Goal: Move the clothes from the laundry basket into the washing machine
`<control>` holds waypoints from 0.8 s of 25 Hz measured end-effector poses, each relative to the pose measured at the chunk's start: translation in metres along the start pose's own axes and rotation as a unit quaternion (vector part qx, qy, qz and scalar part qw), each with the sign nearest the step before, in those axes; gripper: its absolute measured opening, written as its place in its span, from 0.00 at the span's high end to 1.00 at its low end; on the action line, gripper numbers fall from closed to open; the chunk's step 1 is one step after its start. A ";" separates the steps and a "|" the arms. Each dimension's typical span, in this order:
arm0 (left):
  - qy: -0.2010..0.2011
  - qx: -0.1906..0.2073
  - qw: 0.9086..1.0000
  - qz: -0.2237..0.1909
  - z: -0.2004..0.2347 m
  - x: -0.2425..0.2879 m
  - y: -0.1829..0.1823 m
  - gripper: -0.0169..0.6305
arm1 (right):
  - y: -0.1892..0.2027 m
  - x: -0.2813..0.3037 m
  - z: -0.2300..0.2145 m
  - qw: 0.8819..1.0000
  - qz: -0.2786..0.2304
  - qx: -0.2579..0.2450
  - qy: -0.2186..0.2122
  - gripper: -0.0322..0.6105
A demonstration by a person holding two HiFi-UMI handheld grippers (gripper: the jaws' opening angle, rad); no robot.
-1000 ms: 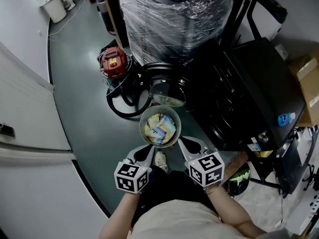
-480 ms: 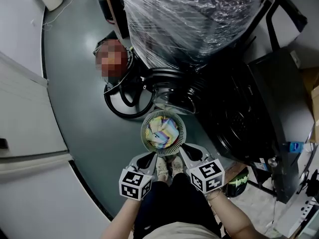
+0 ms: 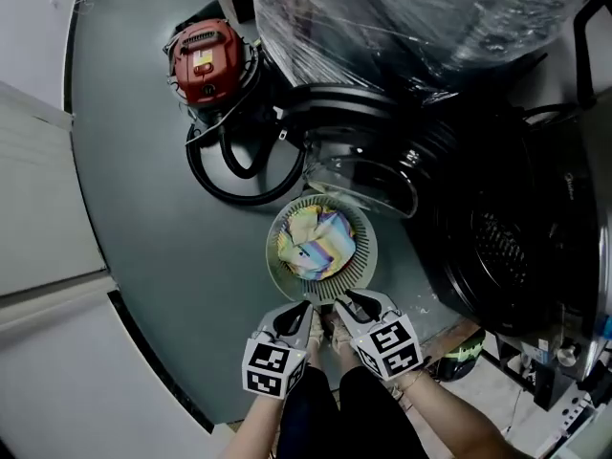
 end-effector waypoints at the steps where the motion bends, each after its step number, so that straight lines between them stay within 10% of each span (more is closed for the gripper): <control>1: 0.000 -0.008 1.000 0.002 0.007 0.013 0.012 0.97 | 0.013 0.019 -0.004 1.000 0.010 0.000 -0.005 0.76; 10: -0.047 -0.011 0.999 -0.012 0.083 0.095 0.085 0.97 | 0.076 0.180 -0.056 0.998 0.041 0.018 0.045 0.62; 20: -0.044 -0.056 0.995 -0.063 0.110 0.106 0.121 0.97 | 0.136 0.314 -0.117 0.969 0.212 -0.038 0.117 0.43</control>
Point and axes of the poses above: the fingertips, and each gripper's own axes: x forward along the fingers, z to its left, y out of its underside, the point moved 6 cm from there along -x, backward along the fingers, and after that the axes turned 3 degrees about y, right-handed, at the moved point
